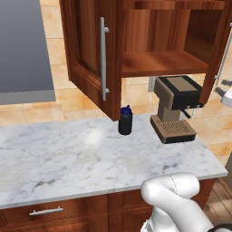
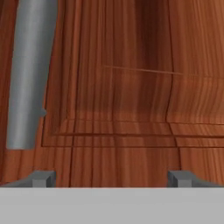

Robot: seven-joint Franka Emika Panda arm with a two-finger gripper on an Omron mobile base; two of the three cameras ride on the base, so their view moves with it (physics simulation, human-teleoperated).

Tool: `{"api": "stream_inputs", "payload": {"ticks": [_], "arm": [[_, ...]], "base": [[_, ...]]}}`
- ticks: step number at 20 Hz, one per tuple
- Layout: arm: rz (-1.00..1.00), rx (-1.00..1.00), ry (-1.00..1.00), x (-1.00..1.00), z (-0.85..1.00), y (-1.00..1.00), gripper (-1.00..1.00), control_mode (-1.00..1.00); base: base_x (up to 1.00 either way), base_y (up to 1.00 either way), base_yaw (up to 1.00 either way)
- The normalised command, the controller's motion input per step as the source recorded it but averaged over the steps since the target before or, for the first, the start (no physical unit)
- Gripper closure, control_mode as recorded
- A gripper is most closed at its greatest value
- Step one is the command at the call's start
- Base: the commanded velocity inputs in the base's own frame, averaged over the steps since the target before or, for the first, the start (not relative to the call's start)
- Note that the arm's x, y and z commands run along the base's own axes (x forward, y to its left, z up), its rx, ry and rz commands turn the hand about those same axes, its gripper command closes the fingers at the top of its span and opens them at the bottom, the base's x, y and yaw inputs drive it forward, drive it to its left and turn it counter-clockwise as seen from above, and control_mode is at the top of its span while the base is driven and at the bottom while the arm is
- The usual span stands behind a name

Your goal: Close all open cabinet doors.

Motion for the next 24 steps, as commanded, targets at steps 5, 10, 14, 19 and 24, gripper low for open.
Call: {"api": "stream_inputs", "payload": {"ticks": [5, 10, 14, 19, 24], "arm": [[0.03, -0.02, -0.02, 0.17, -0.07, 0.09, -1.00, -1.00], [-0.03, 0.00, 0.00, 0.19, 0.00, 0.37, -1.00, -1.00], [-0.09, 0.00, 0.00, 0.18, 0.00, 0.41, -1.00, -1.00], [-0.18, -0.01, 0.00, 0.17, 0.01, 0.36, -1.00, -1.00], [-0.24, -0.01, 0.00, 0.27, 0.01, 0.37, -1.00, -1.00]], "base": [[0.00, 0.00, 0.00], [0.00, 0.00, 0.00], [0.00, 0.00, 0.00], [0.00, 0.00, 0.00], [0.00, 0.00, 0.00]]}}
